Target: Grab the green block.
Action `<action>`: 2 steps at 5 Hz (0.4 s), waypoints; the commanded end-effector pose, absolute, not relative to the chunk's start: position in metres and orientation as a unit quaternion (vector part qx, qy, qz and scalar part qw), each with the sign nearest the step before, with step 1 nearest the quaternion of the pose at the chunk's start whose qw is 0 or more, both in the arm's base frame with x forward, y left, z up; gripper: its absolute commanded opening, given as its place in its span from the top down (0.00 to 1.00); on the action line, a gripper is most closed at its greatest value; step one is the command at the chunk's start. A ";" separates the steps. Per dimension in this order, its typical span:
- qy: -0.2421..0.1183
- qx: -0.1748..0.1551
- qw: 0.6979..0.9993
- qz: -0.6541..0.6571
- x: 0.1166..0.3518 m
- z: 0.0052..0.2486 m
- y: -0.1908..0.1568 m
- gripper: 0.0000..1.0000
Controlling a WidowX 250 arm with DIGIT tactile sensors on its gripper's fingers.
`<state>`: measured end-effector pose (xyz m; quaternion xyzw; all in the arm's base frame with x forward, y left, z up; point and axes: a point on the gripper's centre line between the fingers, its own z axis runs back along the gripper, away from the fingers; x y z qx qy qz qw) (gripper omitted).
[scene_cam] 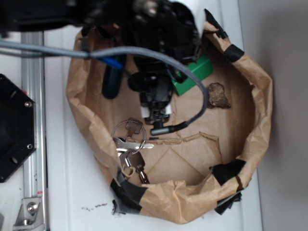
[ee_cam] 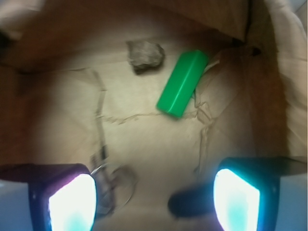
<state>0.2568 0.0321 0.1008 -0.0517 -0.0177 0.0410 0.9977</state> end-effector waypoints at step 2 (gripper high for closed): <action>0.053 -0.067 0.989 0.120 0.292 0.056 0.037 0.00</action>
